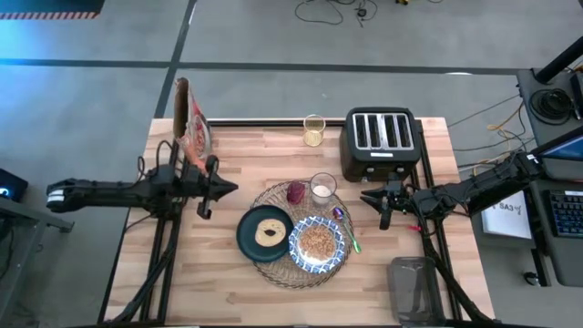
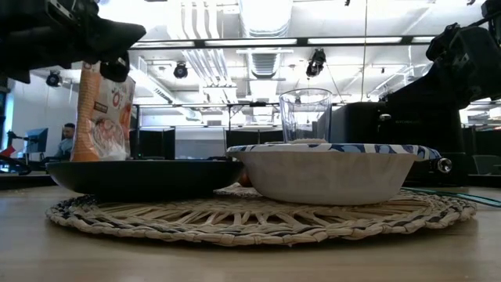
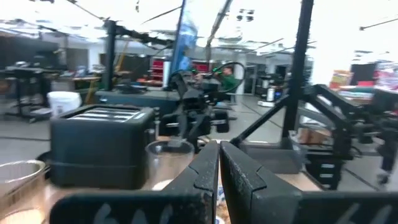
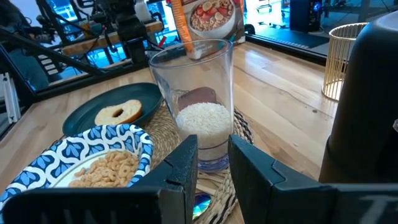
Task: Arrange a breakfast setting
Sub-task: Return to Home Position
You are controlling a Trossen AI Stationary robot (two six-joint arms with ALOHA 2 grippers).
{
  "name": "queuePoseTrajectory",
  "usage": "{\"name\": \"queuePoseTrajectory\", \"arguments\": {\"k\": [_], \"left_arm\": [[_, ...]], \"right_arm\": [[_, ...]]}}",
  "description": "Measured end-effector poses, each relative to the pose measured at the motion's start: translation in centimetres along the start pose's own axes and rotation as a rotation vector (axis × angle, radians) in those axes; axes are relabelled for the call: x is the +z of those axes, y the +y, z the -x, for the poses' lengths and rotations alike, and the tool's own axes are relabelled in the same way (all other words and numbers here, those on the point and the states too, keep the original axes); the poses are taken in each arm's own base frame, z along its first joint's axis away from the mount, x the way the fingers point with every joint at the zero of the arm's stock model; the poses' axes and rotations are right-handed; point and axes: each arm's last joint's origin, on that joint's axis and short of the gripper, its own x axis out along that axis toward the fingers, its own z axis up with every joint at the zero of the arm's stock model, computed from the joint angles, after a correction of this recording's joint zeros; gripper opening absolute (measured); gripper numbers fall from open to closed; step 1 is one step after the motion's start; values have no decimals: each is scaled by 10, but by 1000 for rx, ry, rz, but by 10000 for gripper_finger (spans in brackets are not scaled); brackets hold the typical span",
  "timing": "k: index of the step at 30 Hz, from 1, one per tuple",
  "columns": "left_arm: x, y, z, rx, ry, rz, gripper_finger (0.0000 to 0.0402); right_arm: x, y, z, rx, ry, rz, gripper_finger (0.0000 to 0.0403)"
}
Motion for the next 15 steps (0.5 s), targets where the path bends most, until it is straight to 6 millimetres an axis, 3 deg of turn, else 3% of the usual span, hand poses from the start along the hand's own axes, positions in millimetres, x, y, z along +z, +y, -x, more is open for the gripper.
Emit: {"name": "queuePoseTrajectory", "arguments": {"k": [15], "left_arm": [[0,-4,26,35,-32,-57,0]], "right_arm": [[0,0,0,0,0,0,79]]}}
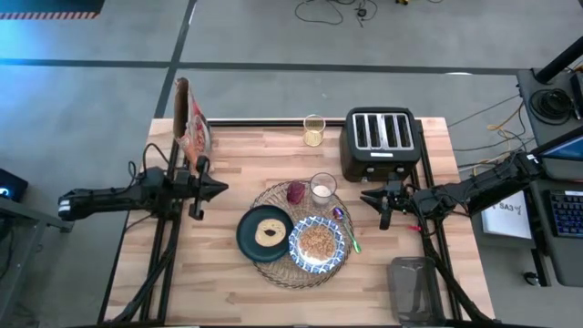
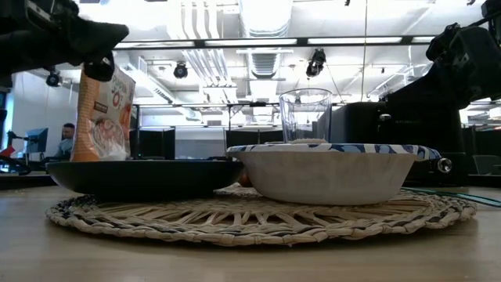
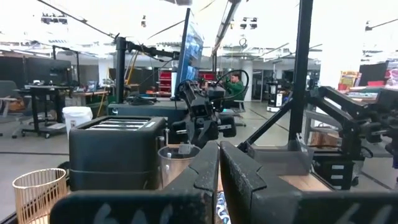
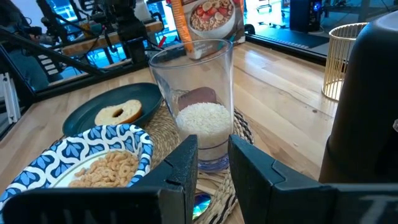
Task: Arrange a breakfast setting
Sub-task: Return to Home Position
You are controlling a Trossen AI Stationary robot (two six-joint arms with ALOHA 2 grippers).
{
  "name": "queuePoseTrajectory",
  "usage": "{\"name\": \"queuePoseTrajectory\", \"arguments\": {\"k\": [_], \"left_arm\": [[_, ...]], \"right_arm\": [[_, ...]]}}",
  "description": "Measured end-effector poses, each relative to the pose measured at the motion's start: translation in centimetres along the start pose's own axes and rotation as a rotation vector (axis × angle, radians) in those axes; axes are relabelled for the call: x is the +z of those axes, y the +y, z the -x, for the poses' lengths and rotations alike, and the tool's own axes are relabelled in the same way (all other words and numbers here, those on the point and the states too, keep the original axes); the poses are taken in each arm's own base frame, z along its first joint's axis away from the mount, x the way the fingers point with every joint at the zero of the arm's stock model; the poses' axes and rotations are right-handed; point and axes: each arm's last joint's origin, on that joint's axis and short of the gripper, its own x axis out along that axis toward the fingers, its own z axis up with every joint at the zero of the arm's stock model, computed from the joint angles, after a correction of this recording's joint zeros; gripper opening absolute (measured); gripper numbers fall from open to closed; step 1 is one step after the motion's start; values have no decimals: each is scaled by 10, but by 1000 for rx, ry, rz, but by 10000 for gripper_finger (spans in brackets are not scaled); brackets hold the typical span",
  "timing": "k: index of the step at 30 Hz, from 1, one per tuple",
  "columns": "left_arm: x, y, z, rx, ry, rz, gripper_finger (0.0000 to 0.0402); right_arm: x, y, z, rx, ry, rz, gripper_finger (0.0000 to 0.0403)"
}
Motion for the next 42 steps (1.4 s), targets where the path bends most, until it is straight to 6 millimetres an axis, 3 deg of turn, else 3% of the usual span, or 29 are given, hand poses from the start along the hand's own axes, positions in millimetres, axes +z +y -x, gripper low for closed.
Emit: {"name": "queuePoseTrajectory", "arguments": {"k": [4,19,23,27,30,34,42], "left_arm": [[-12,0,8,0,-5,-2,0],[-19,0,10,2,63,-37,0],[-12,-1,10,1,1,42,0],[-7,-1,11,-2,-57,0,0],[-7,-1,12,2,-57,-15,0],[-4,-1,14,-5,-90,139,0],[-6,-1,14,-2,-66,158,0]], "right_arm": [[0,0,0,0,0,0,79],[0,0,0,0,0,-1,79],[0,0,0,0,0,0,79],[0,0,0,0,0,0,79],[0,0,0,0,0,0,79],[0,0,0,0,0,0,79],[0,0,0,0,0,0,79]]}}
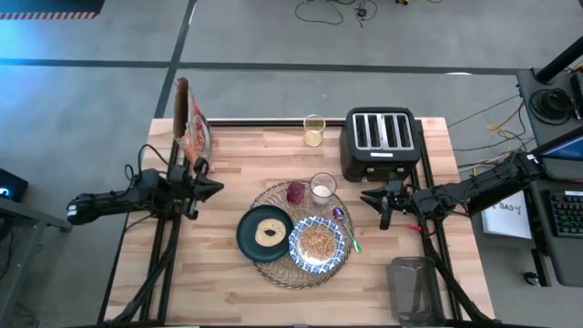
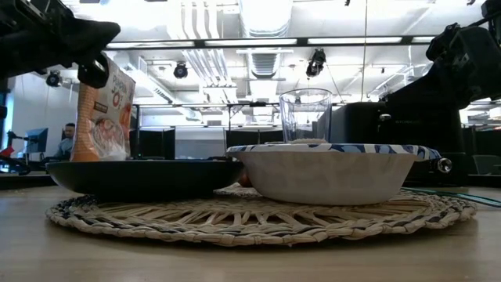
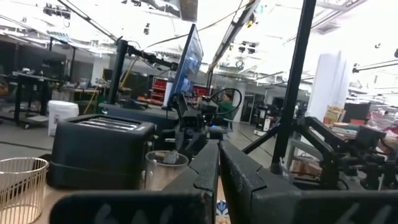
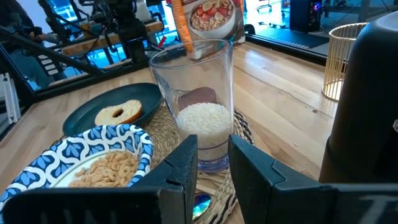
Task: Arrange a breakfast setting
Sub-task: Return to Home Position
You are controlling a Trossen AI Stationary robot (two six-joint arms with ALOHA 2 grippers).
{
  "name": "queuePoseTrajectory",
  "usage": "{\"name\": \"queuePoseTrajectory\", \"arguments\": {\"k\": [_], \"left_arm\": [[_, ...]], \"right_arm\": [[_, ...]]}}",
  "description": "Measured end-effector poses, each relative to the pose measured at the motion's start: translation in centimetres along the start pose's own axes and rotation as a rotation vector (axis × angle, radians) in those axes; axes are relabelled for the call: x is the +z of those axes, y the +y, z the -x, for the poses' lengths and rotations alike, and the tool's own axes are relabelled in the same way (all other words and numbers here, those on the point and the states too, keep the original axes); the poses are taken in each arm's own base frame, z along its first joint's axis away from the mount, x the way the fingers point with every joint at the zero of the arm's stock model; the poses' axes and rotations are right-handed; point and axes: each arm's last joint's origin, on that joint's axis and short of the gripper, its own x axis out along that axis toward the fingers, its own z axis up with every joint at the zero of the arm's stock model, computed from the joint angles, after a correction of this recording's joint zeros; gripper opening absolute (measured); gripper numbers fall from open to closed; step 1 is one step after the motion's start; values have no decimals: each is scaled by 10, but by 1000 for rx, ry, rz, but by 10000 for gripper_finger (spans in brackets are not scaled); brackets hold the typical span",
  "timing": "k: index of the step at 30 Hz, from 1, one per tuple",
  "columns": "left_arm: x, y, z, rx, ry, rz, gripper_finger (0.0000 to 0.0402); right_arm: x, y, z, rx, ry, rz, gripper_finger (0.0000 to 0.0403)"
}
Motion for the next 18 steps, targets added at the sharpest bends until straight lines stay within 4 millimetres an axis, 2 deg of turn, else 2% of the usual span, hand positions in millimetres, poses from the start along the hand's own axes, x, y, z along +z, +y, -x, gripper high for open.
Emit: {"name": "queuePoseTrajectory", "arguments": {"k": [18], "left_arm": [[1,0,-1,2,9,2,0]], "right_arm": [[0,0,0,0,0,0,79]]}}
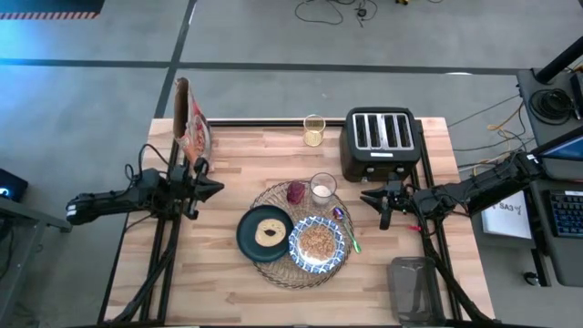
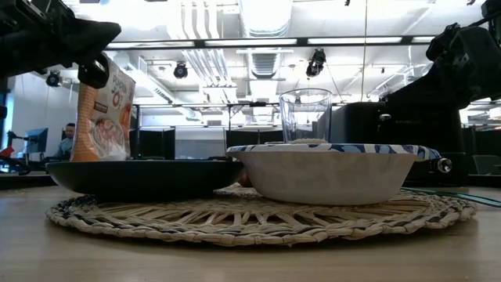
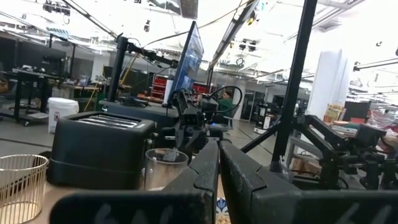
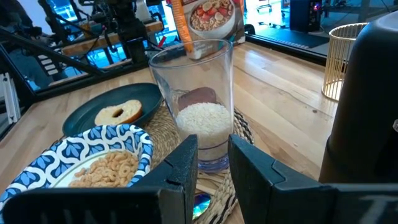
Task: Arrange a breakfast setting
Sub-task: Return to Home Position
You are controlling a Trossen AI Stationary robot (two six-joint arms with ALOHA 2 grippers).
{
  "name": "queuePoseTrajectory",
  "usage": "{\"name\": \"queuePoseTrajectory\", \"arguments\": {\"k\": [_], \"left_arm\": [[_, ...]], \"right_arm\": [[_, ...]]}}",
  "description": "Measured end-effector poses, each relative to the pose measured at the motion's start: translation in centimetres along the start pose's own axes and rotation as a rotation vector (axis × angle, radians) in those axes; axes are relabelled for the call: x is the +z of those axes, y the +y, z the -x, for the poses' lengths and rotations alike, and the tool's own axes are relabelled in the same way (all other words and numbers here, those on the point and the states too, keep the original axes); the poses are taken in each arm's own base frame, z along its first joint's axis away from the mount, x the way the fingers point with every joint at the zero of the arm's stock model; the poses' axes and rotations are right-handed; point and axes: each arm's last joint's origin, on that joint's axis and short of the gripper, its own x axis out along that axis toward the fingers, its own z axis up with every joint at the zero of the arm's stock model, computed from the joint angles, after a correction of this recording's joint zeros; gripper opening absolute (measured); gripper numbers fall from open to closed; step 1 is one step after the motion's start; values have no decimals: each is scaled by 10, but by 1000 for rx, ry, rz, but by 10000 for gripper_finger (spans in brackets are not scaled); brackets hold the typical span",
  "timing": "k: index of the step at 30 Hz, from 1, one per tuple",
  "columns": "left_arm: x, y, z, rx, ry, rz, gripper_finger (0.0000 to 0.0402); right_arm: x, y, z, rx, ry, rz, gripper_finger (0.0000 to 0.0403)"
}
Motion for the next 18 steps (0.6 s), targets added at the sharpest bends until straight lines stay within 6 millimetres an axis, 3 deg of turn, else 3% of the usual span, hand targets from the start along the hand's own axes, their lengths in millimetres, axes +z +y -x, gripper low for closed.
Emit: {"name": "queuePoseTrajectory", "arguments": {"k": [18], "left_arm": [[0,0,-1,1,8,1,0]], "right_arm": [[0,0,0,0,0,0,79]]}}
